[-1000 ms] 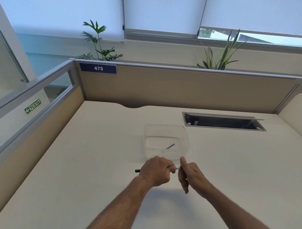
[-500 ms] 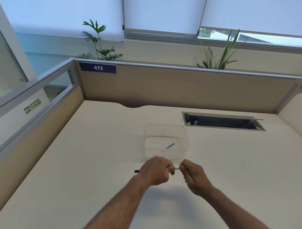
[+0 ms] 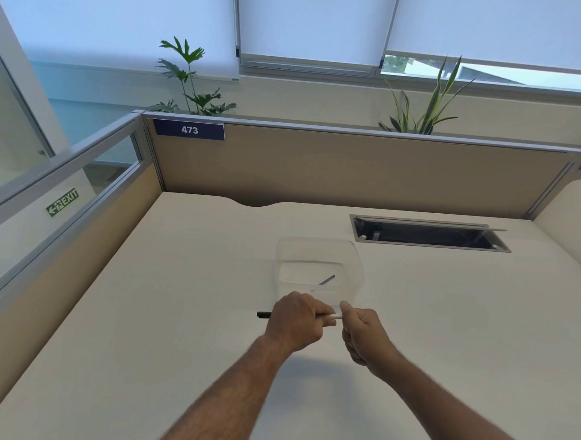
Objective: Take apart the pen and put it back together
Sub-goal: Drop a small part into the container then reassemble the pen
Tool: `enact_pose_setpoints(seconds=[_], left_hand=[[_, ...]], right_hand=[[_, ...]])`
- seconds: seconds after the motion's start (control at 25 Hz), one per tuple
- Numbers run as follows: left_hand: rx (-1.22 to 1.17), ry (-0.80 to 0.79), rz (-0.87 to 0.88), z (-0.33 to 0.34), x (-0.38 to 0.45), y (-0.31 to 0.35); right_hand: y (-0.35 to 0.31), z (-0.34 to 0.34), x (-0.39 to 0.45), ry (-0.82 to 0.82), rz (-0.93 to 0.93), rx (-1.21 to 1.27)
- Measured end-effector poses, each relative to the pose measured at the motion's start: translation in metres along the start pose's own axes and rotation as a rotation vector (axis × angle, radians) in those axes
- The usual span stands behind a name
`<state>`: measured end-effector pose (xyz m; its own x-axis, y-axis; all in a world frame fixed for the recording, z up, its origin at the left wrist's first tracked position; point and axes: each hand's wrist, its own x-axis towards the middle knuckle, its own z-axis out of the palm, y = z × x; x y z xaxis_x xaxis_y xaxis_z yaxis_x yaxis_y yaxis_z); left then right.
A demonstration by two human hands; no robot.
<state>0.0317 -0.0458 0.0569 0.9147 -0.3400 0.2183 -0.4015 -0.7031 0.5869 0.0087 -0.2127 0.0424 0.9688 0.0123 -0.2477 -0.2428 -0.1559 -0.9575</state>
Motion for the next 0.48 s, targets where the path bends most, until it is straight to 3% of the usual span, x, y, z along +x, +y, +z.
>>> enact_pose_setpoints(seconds=[0.12,0.24,0.36,0.48], left_hand=[[0.011,0.025,-0.009,-0.002,-0.001,0.001],[0.043,0.025,-0.018,-0.003,-0.002,0.003],[0.091,0.031,-0.007,-0.003,-0.001,0.007],[0.073,0.003,0.005,-0.002,-0.001,0.006]], right_hand=[[-0.002,0.000,0.000,-0.040,0.070,0.048],[-0.003,-0.003,0.003,-0.093,0.028,0.024],[0.001,-0.008,0.005,-0.118,-0.135,-0.084],[0.008,-0.014,0.006,-0.023,-0.377,-0.304]])
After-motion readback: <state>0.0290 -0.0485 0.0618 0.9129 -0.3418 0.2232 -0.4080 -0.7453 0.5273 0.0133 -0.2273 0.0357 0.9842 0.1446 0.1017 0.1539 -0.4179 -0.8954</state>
